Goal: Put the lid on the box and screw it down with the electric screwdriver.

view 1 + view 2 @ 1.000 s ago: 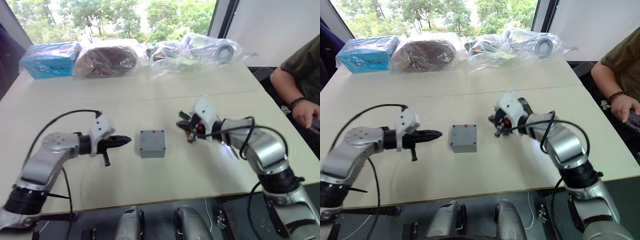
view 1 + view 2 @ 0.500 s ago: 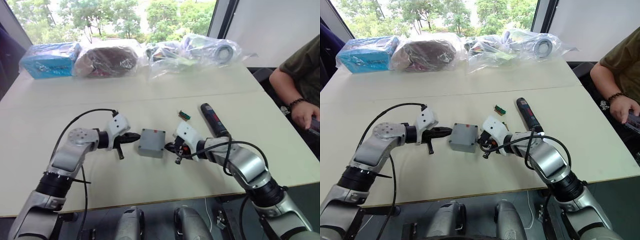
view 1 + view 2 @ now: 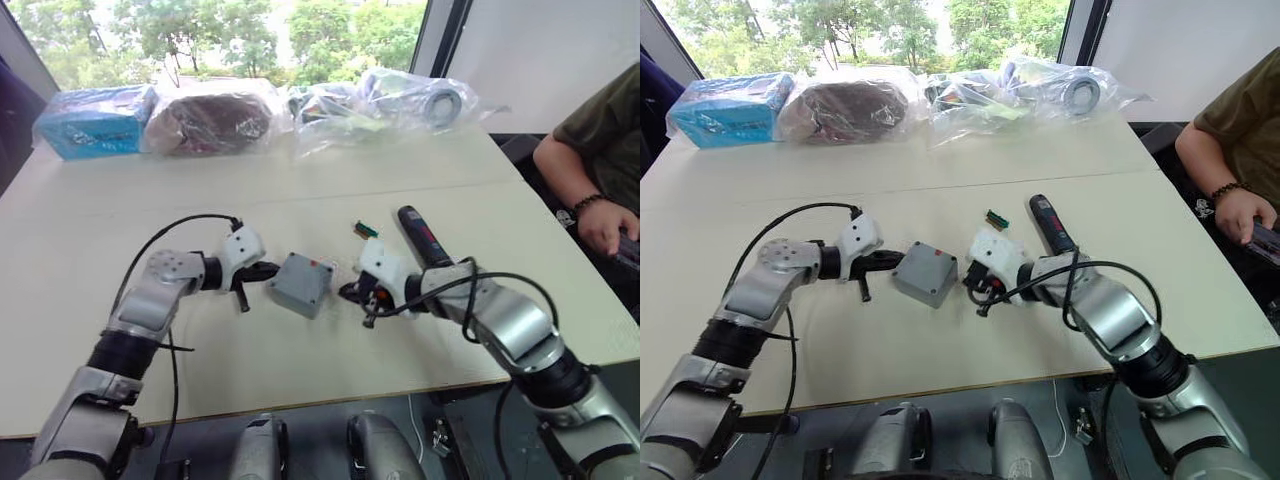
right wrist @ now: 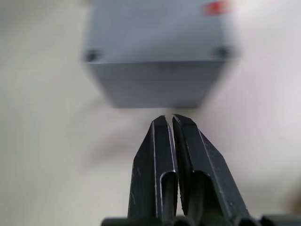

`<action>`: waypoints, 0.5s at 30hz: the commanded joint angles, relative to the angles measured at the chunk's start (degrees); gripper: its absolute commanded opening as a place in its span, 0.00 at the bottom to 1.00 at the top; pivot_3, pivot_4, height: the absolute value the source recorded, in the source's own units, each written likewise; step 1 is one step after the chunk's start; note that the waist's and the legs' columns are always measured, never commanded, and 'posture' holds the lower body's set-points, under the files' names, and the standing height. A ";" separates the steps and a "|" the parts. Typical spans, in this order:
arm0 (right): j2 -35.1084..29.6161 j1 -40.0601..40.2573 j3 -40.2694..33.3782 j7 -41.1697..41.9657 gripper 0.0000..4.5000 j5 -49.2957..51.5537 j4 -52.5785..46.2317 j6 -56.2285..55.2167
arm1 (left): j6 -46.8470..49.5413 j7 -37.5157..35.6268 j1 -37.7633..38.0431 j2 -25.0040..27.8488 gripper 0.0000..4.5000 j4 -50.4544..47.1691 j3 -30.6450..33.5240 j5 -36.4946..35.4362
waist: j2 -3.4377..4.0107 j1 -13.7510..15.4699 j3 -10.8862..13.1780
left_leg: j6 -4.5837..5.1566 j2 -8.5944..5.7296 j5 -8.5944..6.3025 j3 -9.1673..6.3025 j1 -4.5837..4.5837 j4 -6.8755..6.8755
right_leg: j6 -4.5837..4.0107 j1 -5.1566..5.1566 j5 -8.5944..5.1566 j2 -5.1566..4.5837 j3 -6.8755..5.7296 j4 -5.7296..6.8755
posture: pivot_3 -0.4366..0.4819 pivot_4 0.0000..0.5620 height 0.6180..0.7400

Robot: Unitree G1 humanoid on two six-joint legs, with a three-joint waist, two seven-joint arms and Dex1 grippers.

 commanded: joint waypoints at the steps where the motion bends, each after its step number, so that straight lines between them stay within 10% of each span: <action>1: -0.15 -3.05 -1.99 0.54 0.03 -2.73 5.96 -6.70 | 2.14 -5.42 4.76 5.40 0.00 -9.61 2.58 -3.48 | 0.00 -0.02 0.00 | 0.00 0.03 0.00 0.01 0.00 -0.01 | -0.01 -0.02 0.00 0.02 0.00 0.00 | 0.48 0.27 1.00; 15: 12.05 -6.33 1.42 4.48 0.03 -7.26 24.34 -22.77 | 6.17 -2.91 5.20 3.31 0.00 -16.01 0.54 -3.35 | 0.00 0.46 0.01 | 0.00 -0.02 0.00 0.06 -0.07 0.16 | 0.01 0.04 0.01 -0.05 0.00 0.01 | 0.48 0.27 1.00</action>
